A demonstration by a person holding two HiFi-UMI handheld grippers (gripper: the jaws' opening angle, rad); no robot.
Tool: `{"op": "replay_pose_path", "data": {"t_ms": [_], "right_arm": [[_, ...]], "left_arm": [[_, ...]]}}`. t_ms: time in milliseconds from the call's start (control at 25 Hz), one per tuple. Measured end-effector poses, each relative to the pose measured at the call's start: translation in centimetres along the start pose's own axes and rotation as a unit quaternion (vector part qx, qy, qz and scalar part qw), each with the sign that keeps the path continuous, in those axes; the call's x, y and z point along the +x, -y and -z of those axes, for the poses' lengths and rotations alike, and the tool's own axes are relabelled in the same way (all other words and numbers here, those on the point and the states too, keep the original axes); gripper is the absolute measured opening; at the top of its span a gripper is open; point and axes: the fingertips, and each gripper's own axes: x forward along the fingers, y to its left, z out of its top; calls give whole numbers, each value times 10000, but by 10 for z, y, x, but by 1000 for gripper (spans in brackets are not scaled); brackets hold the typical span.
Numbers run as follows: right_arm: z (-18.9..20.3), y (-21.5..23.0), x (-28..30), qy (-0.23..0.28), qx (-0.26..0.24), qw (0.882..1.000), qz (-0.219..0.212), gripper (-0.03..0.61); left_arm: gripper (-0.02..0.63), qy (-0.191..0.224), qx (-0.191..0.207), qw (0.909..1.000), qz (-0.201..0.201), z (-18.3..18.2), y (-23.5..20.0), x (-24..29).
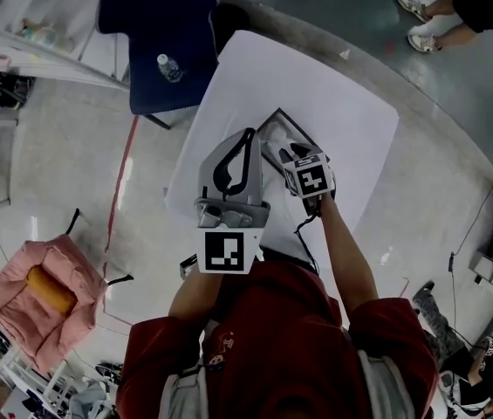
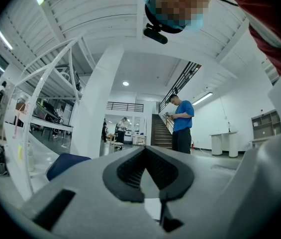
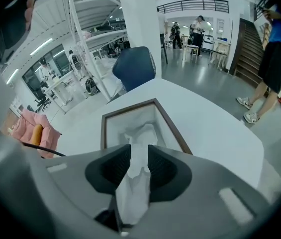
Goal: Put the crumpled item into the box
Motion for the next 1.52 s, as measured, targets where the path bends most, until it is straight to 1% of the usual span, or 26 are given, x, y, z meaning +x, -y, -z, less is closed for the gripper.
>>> {"op": "replay_pose_path", "data": {"t_ms": [200, 320, 600, 920, 1000, 1120, 1200, 1400, 1520], "right_arm": [[7, -2, -18, 163, 72, 9998, -25, 110], [9, -3, -32, 288, 86, 9995, -50, 110], [4, -18, -70, 739, -50, 9971, -194, 115], [1, -26, -115, 1281, -116, 9914, -229, 117], [-2, -23, -132, 1519, -98, 9882, -156, 117], [-9, -17, -158, 1974, -42, 9803, 11, 117], [-12, -18, -175, 2212, -6, 9752, 31, 117], [-19, -27, -216, 2620, -251, 9647, 14, 117], [-26, -28, -241, 2939, -280, 9554, 37, 117]], "left_arm": [[3, 116, 25, 9999, -40, -13, 15, -8], [3, 126, 141, 9998, -24, -18, 27, -15], [3, 202, 246, 9994, -139, -36, 49, -31], [3, 216, 415, 9988, -170, -43, 77, -48], [3, 231, 430, 9986, -185, -46, 83, -50], [3, 239, 436, 9985, -207, -48, 92, -53], [3, 266, 423, 9985, -223, -49, 96, -57], [3, 325, 392, 9982, -323, -51, 106, -66], [3, 365, 357, 9981, -334, -53, 113, -69]]}}
